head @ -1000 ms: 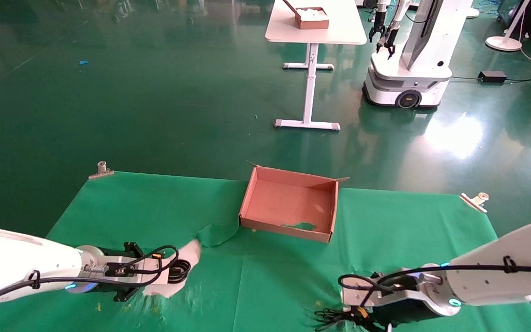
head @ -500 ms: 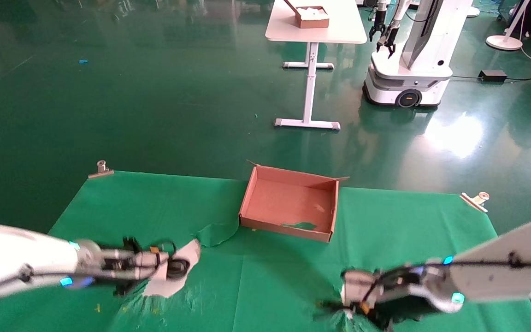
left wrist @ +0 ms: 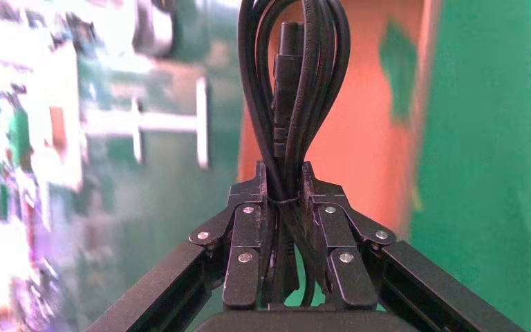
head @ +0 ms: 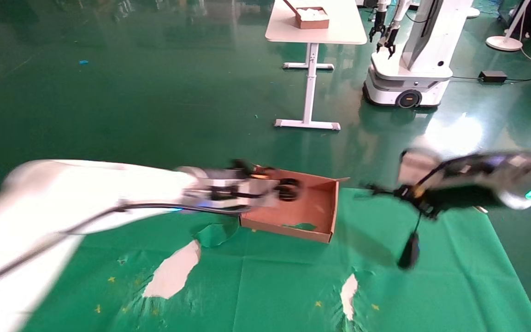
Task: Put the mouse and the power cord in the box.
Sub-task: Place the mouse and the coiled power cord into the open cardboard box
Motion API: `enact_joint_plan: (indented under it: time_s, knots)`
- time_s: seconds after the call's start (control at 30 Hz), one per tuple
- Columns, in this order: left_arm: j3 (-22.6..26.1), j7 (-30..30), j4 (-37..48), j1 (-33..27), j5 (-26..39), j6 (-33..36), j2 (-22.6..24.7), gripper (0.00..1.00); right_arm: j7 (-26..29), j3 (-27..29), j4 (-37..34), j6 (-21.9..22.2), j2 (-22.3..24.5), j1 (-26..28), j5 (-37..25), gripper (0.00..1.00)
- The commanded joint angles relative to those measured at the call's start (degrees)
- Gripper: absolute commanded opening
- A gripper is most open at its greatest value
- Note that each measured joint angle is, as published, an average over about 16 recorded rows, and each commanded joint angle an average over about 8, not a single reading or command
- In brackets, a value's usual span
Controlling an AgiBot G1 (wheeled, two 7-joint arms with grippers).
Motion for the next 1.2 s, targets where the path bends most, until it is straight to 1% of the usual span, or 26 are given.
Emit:
enact_joint_plan:
  time_s: [0.03, 0.07, 0.1, 0.2, 0.33, 0.37, 0.53, 0.73, 0.93, 1.2]
  knots:
    - [0.66, 2.57, 3.92, -0.26, -0.38, -4.06, 4.11, 0.00, 0.36, 0.41, 0.43, -0.71, 1.69, 1.82, -0.71, 0.00]
    - [2.23, 3.55, 4.58, -0.30, -1.16, -5.90, 4.63, 0.00, 0.73, 0.59, 1.00, -1.30, 2.33, 2.37, -0.73, 0.00]
    - [3.97, 4.35, 5.03, -0.34, -2.03, -7.64, 4.89, 0.07, 1.14, 0.76, 1.61, -1.86, 2.87, 2.84, -0.70, 0.00]
    - [9.60, 5.28, 5.88, -0.86, -4.65, -11.98, 5.11, 0.45, 2.51, 1.20, 3.62, -3.18, 3.90, 3.85, -0.47, 0.00]
    - [16.28, 4.25, 7.05, -2.17, -7.07, -16.00, 5.13, 0.95, 4.31, 1.58, 6.39, -4.02, 4.05, 4.31, -0.01, 0.00]
    - [17.62, 3.77, 7.30, -2.55, -7.73, -16.69, 5.13, 1.00, 4.65, 1.65, 7.04, -4.08, 3.97, 4.33, 0.15, 0.00]
    - [23.28, 1.70, 8.12, -4.23, -10.78, -19.34, 5.08, 1.00, 5.24, 1.92, 8.90, -3.94, 2.94, 4.12, 1.30, 0.00]
    - [28.31, 0.02, 8.68, -5.74, -13.69, -21.61, 5.05, 1.00, 4.67, 1.86, 9.48, -4.19, 0.70, 3.38, 3.76, 0.00]
    - [32.01, -1.08, 9.00, -6.84, -15.95, -23.26, 5.04, 1.00, 5.92, 1.96, 10.99, -4.46, -0.33, 2.84, 4.94, 0.00]
    - [35.52, -1.96, 9.26, -7.88, -18.26, -24.83, 5.03, 1.00, 7.49, 2.14, 12.98, -5.04, 0.24, 3.09, 4.77, 0.00]
